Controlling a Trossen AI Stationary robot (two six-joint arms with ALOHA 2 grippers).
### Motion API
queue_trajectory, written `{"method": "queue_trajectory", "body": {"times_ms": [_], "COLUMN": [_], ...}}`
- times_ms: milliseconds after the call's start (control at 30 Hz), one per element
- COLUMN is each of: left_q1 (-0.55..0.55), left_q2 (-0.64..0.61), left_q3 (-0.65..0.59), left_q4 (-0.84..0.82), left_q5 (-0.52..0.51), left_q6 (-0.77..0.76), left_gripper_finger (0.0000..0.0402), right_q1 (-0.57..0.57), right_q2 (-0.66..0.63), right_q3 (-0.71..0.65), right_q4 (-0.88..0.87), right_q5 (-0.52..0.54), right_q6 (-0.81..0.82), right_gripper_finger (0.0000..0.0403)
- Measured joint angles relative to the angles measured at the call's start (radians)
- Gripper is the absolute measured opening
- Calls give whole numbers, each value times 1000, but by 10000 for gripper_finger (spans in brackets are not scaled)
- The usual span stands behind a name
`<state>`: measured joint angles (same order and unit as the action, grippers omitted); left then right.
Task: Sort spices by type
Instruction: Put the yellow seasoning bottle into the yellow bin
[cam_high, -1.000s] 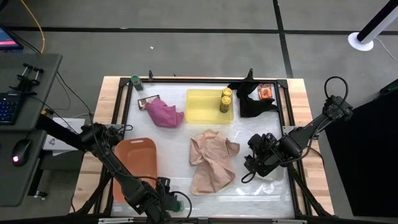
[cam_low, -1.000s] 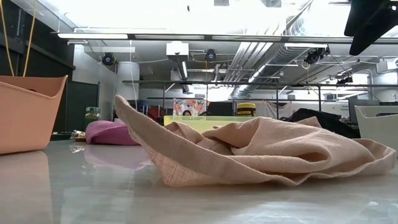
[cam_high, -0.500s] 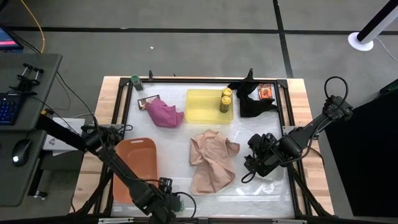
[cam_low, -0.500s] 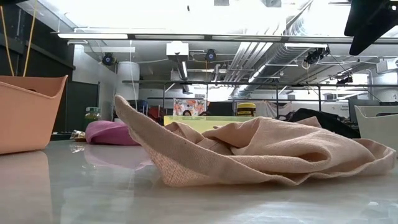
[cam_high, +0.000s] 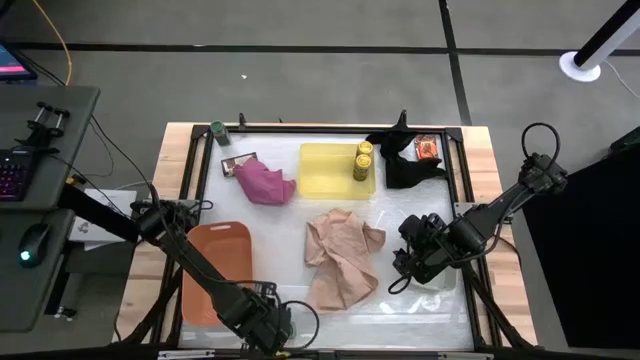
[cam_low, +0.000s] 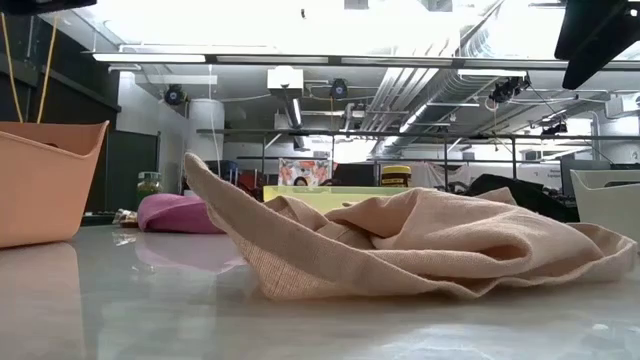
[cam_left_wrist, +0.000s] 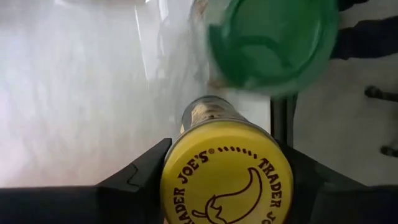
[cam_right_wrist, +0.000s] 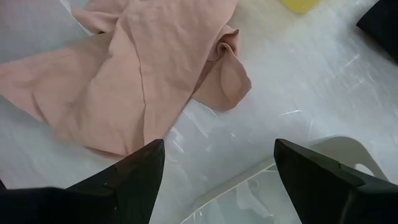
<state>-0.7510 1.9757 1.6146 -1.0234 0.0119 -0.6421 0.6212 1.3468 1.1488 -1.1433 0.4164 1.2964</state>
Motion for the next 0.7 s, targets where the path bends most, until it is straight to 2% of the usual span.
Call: {"method": "queue_trajectory", "body": {"times_ms": [167,333,467,567,700], "left_q1": [50,162,320,472,675], "left_q2": [-128,-313,-413,-423,-363], "left_q3": [5,6,8,8,7], "left_q4": [-101,-118,-89,-57,-38], "left_q5": [-7,-128,-282,-286,-262], "left_q6": [-11,-58,-78,3,210], "left_gripper_finger": [193,193,195,195,195], "right_q1": [0,0,0,0,-27], "right_q2": [0,0,0,-4,-18], "right_q3": [0,0,0,0,6], "right_q4": [-8,-39,-50,-50,-35], "right_q5": [3,38,44,45,43], "right_q6": [-22,-22,-22,-22,-21], "right_gripper_finger": [298,298,298,298,298]}}
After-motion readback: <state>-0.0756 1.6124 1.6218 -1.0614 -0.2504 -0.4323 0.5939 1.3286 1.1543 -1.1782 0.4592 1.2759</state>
